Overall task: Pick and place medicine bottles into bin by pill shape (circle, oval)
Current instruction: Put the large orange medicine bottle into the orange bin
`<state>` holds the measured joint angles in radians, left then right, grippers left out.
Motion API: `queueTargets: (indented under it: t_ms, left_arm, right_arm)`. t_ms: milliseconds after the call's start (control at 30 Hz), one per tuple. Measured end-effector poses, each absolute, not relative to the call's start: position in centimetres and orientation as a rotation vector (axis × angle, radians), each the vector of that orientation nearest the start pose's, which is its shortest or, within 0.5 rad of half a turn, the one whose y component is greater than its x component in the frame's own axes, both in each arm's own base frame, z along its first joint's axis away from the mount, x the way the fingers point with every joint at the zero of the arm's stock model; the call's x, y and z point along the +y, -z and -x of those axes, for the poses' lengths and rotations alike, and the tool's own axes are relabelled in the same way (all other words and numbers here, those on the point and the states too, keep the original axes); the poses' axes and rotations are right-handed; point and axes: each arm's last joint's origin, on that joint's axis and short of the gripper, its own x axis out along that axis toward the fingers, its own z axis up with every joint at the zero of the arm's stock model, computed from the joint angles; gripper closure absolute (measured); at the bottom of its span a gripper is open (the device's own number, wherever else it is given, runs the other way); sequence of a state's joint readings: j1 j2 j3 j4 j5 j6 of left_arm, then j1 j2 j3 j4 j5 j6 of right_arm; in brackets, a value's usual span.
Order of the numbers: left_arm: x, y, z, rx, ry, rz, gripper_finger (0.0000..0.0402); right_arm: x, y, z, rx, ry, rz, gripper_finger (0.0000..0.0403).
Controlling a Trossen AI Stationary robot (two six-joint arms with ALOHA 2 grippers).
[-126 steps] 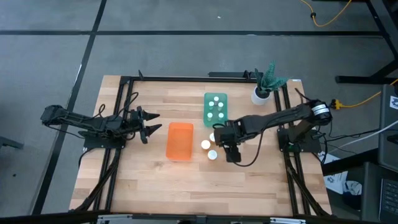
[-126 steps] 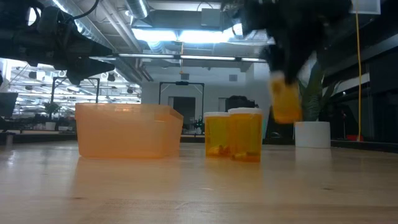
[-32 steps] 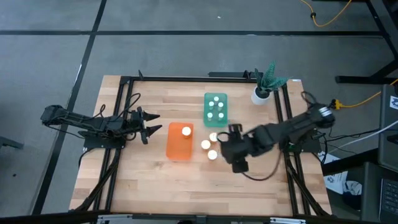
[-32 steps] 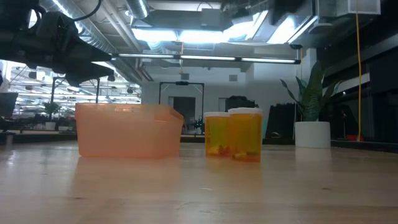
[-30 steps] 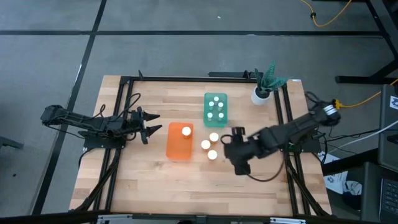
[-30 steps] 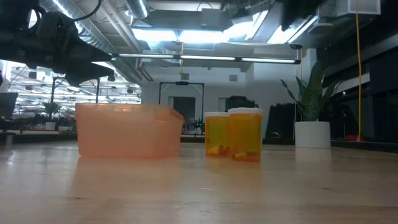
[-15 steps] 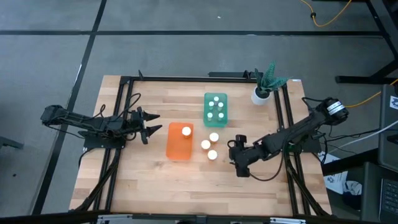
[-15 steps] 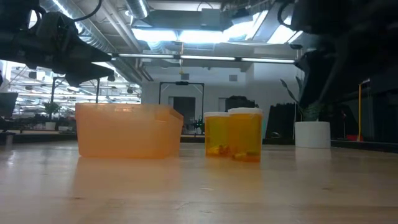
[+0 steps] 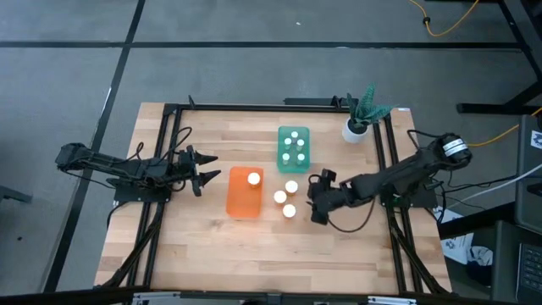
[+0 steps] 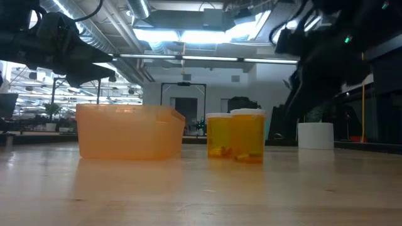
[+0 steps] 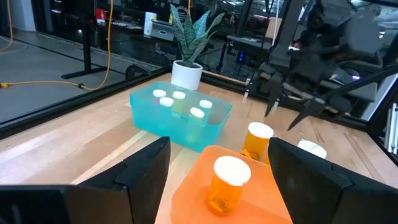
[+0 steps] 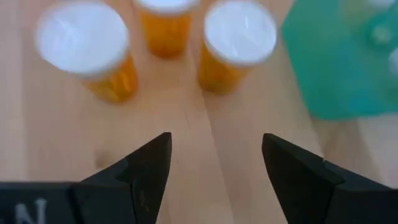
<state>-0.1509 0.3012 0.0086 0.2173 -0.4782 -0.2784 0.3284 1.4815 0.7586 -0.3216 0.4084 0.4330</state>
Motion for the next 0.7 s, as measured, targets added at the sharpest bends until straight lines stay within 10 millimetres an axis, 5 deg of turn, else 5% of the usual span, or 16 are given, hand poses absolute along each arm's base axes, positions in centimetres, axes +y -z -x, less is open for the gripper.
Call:
queueTargets:
  t_ms: [367,700]
  left_arm:
    - [-0.4,-16.2,-11.4,0.026,-0.335,0.252,0.0139]
    - [-0.4,-16.2,-11.4,0.027,-0.335,0.251,0.0139]
  right_arm:
    - [4.9,-13.2,-28.4,0.912,0.177,-0.008,0.0150]
    - [4.0,-13.0,-29.9,0.801,0.169,-0.013,0.0150]
